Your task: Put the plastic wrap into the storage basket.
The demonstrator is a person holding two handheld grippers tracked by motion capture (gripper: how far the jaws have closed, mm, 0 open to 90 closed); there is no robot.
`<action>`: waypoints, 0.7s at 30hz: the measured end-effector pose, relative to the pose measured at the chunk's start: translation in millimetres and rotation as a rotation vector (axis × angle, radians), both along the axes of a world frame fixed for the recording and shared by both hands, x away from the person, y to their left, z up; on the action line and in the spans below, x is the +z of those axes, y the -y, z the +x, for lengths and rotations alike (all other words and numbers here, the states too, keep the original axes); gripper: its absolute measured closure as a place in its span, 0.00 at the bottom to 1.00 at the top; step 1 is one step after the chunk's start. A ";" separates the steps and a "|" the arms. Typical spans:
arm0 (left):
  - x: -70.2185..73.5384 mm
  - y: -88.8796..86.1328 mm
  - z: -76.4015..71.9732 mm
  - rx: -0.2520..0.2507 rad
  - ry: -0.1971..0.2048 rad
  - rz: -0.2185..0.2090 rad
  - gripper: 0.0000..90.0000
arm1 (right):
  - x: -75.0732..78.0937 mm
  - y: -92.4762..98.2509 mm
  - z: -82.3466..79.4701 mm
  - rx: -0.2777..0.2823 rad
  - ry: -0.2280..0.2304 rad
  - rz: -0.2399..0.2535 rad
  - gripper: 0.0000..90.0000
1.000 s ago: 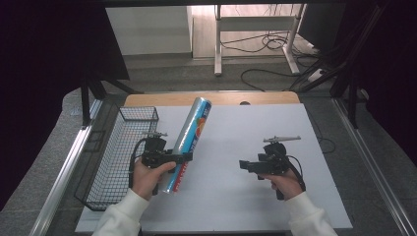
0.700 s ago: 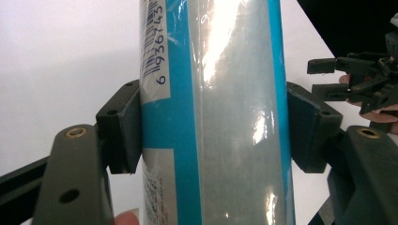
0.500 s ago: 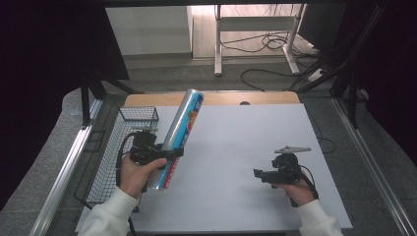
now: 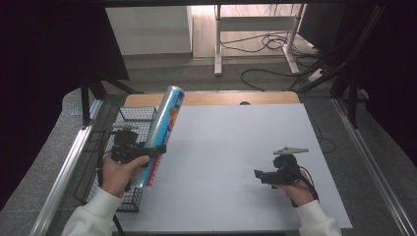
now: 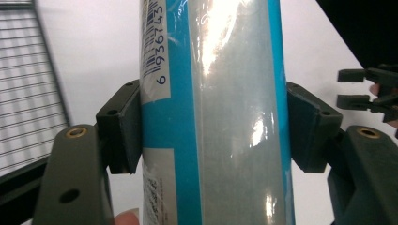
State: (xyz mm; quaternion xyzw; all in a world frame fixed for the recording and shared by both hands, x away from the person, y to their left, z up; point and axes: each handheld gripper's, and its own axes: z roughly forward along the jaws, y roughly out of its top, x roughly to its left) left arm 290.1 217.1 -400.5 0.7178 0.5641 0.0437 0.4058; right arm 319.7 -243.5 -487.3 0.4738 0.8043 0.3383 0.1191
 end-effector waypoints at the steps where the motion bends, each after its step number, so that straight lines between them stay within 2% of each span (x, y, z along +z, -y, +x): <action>1: 0.2 -3.4 -0.6 0.008 0.000 0.003 0.35 | -0.5 0.1 0.2 -0.002 -0.001 -0.004 0.15; 9: 1.2 -35.1 -8.5 0.079 0.005 0.024 0.35 | -5.6 3.5 1.3 -0.013 -0.012 -0.024 0.15; 10: 1.0 -43.3 -10.9 0.095 0.004 0.030 0.35 | -5.8 3.8 1.7 -0.019 -0.011 -0.023 0.15; 13: 0.3 -51.0 -13.0 0.110 0.002 0.036 0.35 | -6.0 3.7 1.8 -0.021 -0.011 -0.025 0.15; 15: -2.8 -61.4 -15.6 0.127 -0.002 0.048 0.35 | -6.4 2.8 1.4 -0.023 -0.009 -0.032 0.15; 21: -13.1 -73.7 -17.6 0.162 -0.029 0.065 0.35 | -6.4 2.2 0.8 -0.019 -0.001 -0.039 0.15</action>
